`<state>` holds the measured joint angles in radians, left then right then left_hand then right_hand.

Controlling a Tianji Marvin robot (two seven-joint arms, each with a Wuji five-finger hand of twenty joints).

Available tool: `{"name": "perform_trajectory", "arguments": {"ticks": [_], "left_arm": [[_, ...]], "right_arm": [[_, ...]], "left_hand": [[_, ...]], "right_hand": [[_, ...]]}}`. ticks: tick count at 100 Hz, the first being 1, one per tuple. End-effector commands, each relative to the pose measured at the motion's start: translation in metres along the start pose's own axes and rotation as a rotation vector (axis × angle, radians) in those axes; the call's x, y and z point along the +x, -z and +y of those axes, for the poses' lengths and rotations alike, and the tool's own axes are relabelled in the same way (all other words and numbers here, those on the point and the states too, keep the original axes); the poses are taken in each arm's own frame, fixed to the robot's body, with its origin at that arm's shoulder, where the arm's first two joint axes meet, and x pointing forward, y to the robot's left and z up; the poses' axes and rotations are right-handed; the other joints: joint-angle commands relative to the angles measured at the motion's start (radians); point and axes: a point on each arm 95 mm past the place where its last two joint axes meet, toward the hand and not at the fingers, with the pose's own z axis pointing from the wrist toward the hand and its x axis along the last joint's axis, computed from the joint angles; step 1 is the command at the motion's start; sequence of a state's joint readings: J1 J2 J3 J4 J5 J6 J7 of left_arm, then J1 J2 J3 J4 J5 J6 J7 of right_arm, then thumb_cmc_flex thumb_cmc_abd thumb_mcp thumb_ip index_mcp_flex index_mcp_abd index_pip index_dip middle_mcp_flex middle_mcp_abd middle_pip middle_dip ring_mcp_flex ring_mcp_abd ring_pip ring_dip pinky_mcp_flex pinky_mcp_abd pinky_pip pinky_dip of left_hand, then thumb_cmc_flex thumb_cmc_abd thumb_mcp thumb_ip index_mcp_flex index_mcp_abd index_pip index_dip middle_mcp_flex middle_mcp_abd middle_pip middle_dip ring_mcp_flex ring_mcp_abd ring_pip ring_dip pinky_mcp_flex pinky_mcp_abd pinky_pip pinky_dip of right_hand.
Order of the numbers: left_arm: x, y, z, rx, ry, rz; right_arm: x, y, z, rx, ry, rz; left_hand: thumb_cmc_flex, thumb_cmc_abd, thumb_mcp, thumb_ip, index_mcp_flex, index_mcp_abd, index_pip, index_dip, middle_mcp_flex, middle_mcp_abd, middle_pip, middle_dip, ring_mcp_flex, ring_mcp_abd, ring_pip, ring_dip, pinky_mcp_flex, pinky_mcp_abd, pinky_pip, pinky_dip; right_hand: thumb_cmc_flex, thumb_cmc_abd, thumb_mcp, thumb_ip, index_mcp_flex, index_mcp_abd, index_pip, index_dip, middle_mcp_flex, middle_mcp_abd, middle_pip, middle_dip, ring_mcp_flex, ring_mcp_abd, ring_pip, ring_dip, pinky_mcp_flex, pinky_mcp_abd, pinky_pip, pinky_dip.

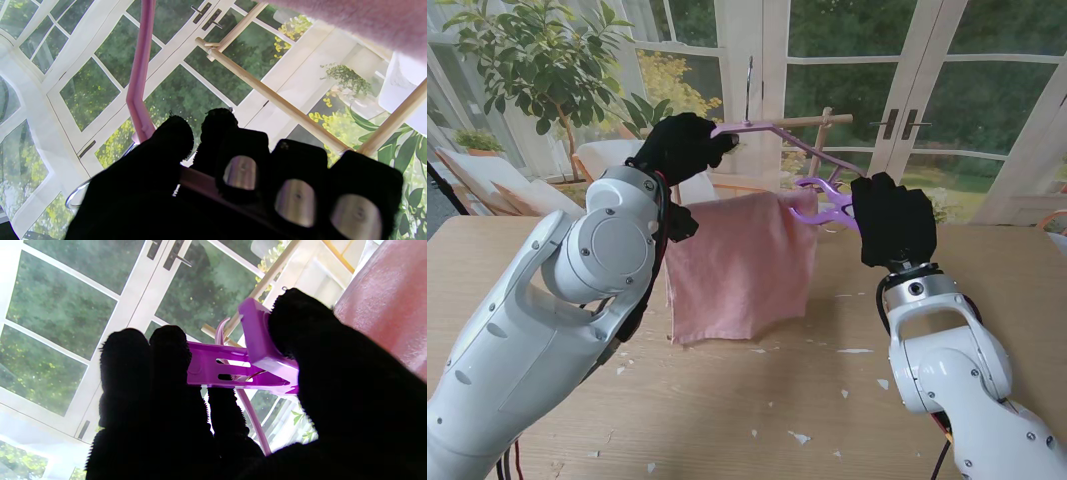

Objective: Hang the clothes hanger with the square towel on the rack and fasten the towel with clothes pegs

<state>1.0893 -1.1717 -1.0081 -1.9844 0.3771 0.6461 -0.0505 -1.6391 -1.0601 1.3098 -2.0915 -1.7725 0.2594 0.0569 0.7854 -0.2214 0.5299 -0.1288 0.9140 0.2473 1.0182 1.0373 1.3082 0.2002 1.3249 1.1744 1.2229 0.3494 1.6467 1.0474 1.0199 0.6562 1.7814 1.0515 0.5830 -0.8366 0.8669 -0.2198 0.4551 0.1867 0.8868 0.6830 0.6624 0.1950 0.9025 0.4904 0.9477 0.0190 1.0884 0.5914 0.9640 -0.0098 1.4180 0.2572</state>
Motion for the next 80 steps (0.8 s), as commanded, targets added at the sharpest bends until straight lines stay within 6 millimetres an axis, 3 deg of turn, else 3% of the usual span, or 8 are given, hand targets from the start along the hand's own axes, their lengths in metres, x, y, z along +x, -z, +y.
{"name": "perform_trajectory", "arguments": {"ticks": [1,35,50,62,68,80], "left_arm": [[0.006,0.001,0.0,-0.009,0.006,0.02],[0.015,0.001,0.004,-0.022,-0.009,0.044],[0.017,0.002,0.004,-0.025,-0.009,0.043],[0.017,0.003,0.003,-0.026,-0.009,0.04],[0.018,0.003,0.003,-0.026,-0.012,0.04],[0.018,0.003,0.004,-0.03,-0.016,0.039]], "right_arm": [[0.002,-0.003,0.006,-0.01,-0.004,0.004],[0.009,-0.016,0.012,0.025,0.072,0.035],[0.012,-0.019,0.012,0.043,0.096,0.05],[0.013,-0.02,0.013,0.056,0.109,0.061],[0.014,-0.019,0.015,0.057,0.119,0.063],[0.015,-0.018,0.017,0.063,0.134,0.067]], "left_hand": [[0.002,0.046,-0.027,0.033,0.03,0.037,0.01,0.002,0.044,-0.035,0.031,-0.006,0.04,-0.03,0.074,-0.012,0.041,-0.023,0.228,-0.004],[0.0,0.047,-0.028,0.033,0.03,0.035,0.01,0.002,0.043,-0.04,0.032,-0.007,0.04,-0.036,0.076,-0.014,0.041,-0.029,0.232,-0.007],[0.001,0.046,-0.028,0.033,0.03,0.035,0.011,0.003,0.044,-0.039,0.033,-0.008,0.04,-0.037,0.076,-0.015,0.041,-0.032,0.234,-0.01],[0.001,0.046,-0.028,0.033,0.03,0.036,0.01,0.002,0.043,-0.039,0.033,-0.009,0.04,-0.037,0.076,-0.016,0.041,-0.032,0.234,-0.011],[0.001,0.046,-0.028,0.033,0.031,0.035,0.01,0.002,0.043,-0.041,0.033,-0.009,0.04,-0.037,0.076,-0.016,0.041,-0.033,0.235,-0.012],[0.0,0.046,-0.028,0.033,0.031,0.035,0.01,0.002,0.043,-0.04,0.033,-0.009,0.04,-0.037,0.076,-0.016,0.041,-0.034,0.235,-0.013]], "right_hand": [[0.212,0.131,0.242,0.066,0.072,-0.131,0.17,0.04,0.123,-0.076,0.114,0.08,0.036,0.078,0.048,0.02,0.012,-0.107,0.008,0.438],[0.214,0.135,0.236,0.072,0.077,-0.135,0.17,0.04,0.127,-0.079,0.112,0.085,0.037,0.076,0.055,0.032,0.013,-0.113,0.014,0.45],[0.177,0.119,0.233,0.074,0.071,-0.117,0.126,0.023,0.106,-0.069,0.085,0.085,0.012,0.076,0.035,0.038,-0.002,-0.113,-0.003,0.454],[0.054,0.146,0.247,0.101,0.075,-0.093,0.017,0.034,0.048,-0.067,0.053,0.08,-0.043,0.081,-0.028,0.05,-0.045,-0.097,-0.048,0.469],[-0.05,0.184,0.217,0.167,0.075,-0.069,-0.127,0.074,-0.016,-0.068,0.01,0.061,-0.105,0.085,-0.119,0.022,-0.109,-0.03,-0.121,0.47],[-0.193,0.197,0.087,0.152,-0.005,-0.037,-0.281,0.042,-0.139,-0.064,-0.095,-0.016,-0.24,0.105,-0.308,-0.059,-0.249,0.107,-0.238,0.464]]}}
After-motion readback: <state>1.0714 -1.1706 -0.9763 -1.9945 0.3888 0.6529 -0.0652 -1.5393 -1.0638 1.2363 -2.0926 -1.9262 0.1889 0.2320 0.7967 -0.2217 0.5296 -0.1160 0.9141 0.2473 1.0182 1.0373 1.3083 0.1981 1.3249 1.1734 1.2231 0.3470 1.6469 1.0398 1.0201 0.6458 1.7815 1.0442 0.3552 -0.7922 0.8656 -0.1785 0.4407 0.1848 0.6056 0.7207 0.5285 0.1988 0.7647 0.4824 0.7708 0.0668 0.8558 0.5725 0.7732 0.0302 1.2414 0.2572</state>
